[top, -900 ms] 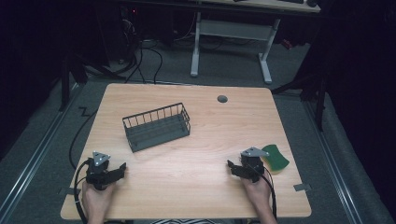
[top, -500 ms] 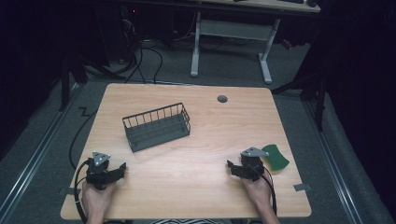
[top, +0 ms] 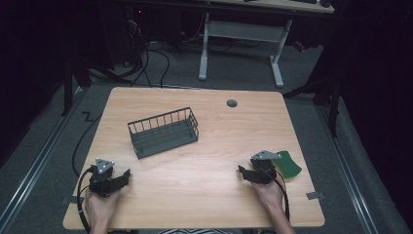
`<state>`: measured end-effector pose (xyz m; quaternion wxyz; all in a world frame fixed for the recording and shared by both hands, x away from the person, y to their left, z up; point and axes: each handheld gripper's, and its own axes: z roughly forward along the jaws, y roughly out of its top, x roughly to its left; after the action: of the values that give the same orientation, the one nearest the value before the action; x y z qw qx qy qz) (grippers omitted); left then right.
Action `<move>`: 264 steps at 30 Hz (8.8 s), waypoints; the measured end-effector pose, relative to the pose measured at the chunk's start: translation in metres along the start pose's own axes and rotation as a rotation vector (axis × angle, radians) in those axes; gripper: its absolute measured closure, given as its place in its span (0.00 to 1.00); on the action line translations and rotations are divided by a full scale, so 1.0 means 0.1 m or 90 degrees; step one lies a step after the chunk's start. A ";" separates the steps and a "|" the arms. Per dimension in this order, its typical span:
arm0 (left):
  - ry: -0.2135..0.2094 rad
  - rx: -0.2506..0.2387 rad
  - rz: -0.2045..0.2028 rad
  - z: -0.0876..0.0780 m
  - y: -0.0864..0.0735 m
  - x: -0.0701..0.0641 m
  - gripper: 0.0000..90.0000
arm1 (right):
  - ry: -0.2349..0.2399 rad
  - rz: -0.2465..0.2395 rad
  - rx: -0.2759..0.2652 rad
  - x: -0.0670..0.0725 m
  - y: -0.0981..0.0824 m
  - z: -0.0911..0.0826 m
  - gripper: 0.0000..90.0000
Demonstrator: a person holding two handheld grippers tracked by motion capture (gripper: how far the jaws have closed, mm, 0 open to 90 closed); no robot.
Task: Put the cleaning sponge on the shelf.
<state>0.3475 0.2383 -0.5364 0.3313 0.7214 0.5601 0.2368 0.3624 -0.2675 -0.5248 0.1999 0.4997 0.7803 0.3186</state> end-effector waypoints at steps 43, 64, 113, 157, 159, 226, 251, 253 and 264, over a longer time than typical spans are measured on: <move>-0.034 0.013 0.005 0.17 0.58 -0.28 0.55 | 0.123 -0.057 -0.022 0.68 1.43 0.78 0.67; -0.043 0.013 -0.010 0.27 0.60 -0.30 0.85 | 0.118 -0.073 -0.002 0.76 1.49 1.05 0.91; -0.131 0.036 0.106 0.09 0.44 -0.89 0.96 | 0.116 -0.069 0.004 0.41 0.90 0.46 0.96; -0.225 0.019 0.172 0.09 0.38 -1.53 0.85 | 0.077 -0.006 -0.025 -0.04 0.24 -0.16 0.90; -0.224 0.015 0.173 0.07 0.37 -1.53 0.77 | 0.077 0.001 -0.032 -0.05 0.24 -0.18 0.81; -0.036 0.002 0.037 0.29 0.25 -0.38 0.32 | -0.044 0.038 0.027 -1.12 -0.28 -0.46 0.34; -0.030 0.002 0.039 0.30 0.25 -0.39 0.32 | 0.032 -0.015 -0.060 -0.63 0.30 -0.82 0.33; -0.030 0.002 0.039 0.30 0.25 -0.39 0.32 | 0.041 -0.020 -0.064 -0.59 0.35 -0.84 0.33; -0.039 0.000 0.029 0.29 0.25 -0.37 0.32 | 0.092 -0.027 -0.101 -0.39 0.72 -0.91 0.33</move>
<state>0.3747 0.1926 -0.5365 0.3426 0.7411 0.5330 0.2221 0.3688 -0.3080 -0.4095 0.1890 0.4411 0.7754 0.4103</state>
